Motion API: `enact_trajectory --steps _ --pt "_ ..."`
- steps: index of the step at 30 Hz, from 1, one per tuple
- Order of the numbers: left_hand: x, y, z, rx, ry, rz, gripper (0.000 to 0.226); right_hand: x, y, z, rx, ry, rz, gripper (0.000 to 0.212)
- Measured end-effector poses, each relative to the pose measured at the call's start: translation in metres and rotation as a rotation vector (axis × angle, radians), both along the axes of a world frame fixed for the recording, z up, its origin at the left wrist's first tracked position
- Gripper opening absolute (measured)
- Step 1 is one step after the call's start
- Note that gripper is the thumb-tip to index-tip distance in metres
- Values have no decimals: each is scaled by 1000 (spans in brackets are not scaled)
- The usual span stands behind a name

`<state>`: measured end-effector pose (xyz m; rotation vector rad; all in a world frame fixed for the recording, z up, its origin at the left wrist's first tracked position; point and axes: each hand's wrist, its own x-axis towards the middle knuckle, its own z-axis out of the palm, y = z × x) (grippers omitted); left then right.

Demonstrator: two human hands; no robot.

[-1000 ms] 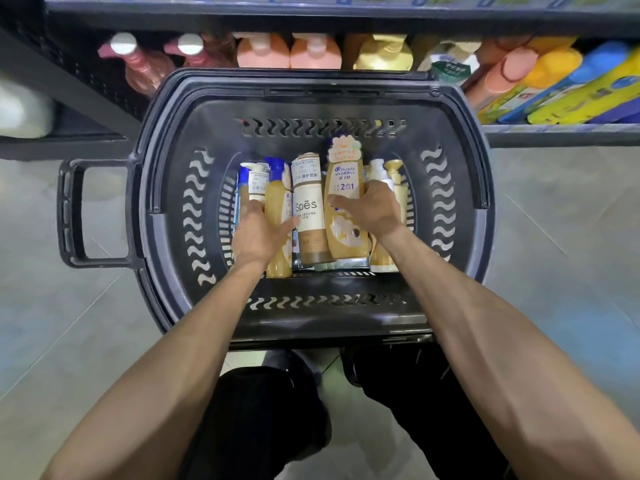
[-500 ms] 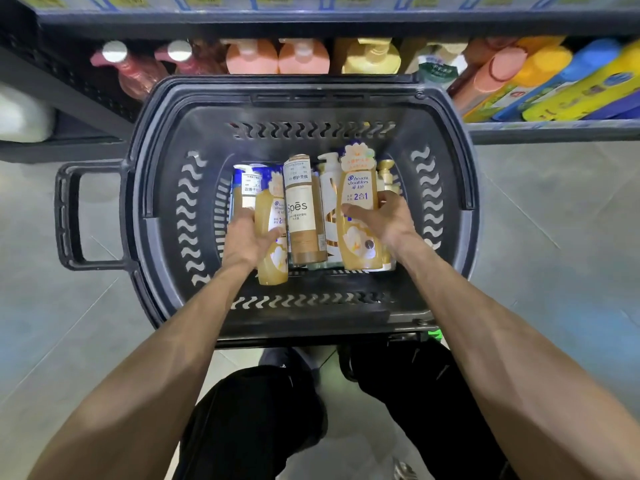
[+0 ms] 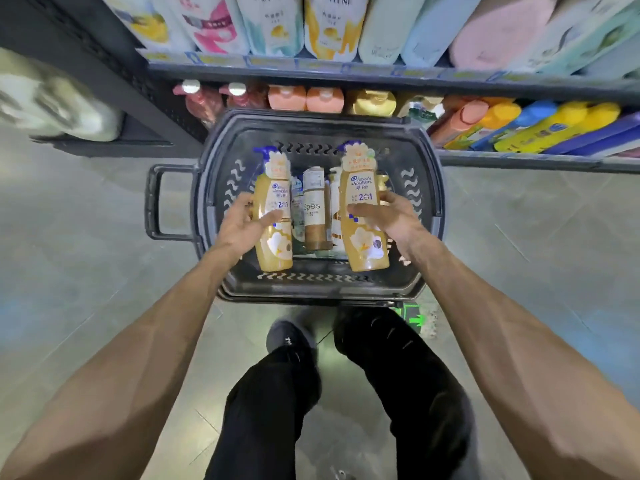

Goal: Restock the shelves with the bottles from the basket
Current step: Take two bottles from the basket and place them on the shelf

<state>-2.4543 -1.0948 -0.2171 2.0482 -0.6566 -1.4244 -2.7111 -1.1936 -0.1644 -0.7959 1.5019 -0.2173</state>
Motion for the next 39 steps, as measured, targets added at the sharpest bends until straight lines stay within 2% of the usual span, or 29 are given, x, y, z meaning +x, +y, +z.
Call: enact_trajectory --steps 3,7,9,12,17,20,25,28,33,39 --pt "11 -1 68 -60 121 -11 37 16 6 54 -13 4 -17 42" --pt "18 15 161 -174 249 5 41 26 29 131 -85 -50 -78 30" --pt "17 19 209 -212 244 27 33 29 39 173 -113 -97 -93 29" --pt "19 20 278 -276 209 52 20 37 47 234 -161 -163 -83 38" --pt "28 19 384 -460 190 47 29 49 49 323 -279 -225 -52 47" --pt "39 27 438 -559 175 66 24 59 55 373 -358 -239 3 41" --pt "61 40 502 -697 163 136 26 74 60 444 -434 -331 -7 53" --pt "75 39 532 -763 160 161 26 85 57 483 -521 -358 -8 53" --pt "93 36 581 -867 122 98 36 101 40 541 -658 -376 16 53" --pt "100 15 639 -969 51 22 39 112 16 593 -790 -444 36 55"
